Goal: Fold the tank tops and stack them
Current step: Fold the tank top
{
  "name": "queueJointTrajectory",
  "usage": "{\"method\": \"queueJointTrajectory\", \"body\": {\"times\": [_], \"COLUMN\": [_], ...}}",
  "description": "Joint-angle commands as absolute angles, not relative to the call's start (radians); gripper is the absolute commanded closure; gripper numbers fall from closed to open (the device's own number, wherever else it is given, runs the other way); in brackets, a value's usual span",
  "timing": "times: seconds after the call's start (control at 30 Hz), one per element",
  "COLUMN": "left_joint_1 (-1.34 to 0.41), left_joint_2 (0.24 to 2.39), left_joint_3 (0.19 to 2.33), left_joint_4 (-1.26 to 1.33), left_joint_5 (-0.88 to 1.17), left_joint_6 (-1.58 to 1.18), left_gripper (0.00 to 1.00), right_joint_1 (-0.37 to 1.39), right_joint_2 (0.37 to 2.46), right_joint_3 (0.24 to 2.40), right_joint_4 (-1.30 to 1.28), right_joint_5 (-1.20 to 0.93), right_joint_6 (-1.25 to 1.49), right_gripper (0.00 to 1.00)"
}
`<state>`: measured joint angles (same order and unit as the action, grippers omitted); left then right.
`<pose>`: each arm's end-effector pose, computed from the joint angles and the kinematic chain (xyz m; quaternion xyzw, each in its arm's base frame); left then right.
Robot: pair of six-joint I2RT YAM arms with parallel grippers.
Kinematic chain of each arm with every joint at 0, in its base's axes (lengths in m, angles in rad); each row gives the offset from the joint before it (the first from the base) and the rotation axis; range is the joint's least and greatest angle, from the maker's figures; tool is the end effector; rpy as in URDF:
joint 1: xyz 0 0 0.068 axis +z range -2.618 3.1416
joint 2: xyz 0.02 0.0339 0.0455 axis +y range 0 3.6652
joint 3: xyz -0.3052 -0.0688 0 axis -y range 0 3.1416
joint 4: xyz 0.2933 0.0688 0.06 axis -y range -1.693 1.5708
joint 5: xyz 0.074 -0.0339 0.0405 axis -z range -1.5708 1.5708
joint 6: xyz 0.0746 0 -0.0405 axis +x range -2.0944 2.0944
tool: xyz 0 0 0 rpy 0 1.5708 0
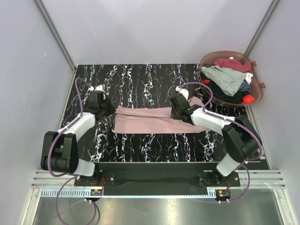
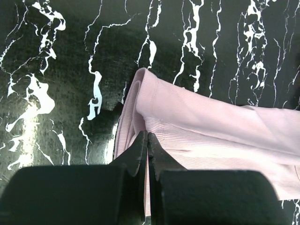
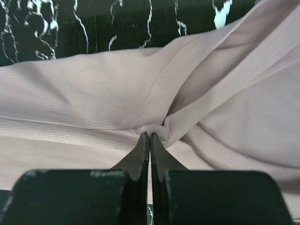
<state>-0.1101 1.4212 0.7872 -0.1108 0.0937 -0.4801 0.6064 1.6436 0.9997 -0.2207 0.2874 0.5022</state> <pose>0.3525 -0.0460 0.1894 -0.1498 0.9028 -0.1576 0.3711 0.3467 0.2147 0.1791 0.0011 0.9300 0.0659 0.3617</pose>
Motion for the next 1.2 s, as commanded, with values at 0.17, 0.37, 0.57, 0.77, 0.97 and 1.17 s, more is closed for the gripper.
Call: {"method": "queueJointTrajectory", "body": {"times": [0.17,0.37,0.57,0.77,0.97,1.17], "left_joint_1": [-0.124,-0.124,-0.124,-0.123,-0.11,-0.101], "left_joint_2": [1.387,1.41,1.361,1.322,1.252,1.261], "left_joint_3": [0.666,0.62,0.63,0.667,0.621,0.627], "left_joint_4": [-0.098,-0.08,-0.095,-0.147,-0.118,-0.106], "left_joint_5": [0.003,0.003,-0.029,-0.063,-0.089,-0.055], "left_joint_6": [-0.563,-0.612,-0.611,-0.617,-0.661,-0.701], "left_gripper": [1.0,0.74,0.48,0.33,0.01,0.01], "right_joint_1": [0.635,0.637,0.637,0.635,0.635,0.634], "right_joint_2": [1.655,1.643,1.594,1.546,1.488,1.442], "right_joint_3": [0.893,0.881,0.862,0.858,0.85,0.833], "right_joint_4": [-0.176,-0.175,-0.17,-0.173,-0.186,-0.181], "right_joint_5": [0.319,0.35,0.365,0.371,0.396,0.439], "right_joint_6": [0.632,0.664,0.658,0.65,0.637,0.635], "right_gripper": [1.0,0.91,0.73,0.68,0.62,0.57]}}
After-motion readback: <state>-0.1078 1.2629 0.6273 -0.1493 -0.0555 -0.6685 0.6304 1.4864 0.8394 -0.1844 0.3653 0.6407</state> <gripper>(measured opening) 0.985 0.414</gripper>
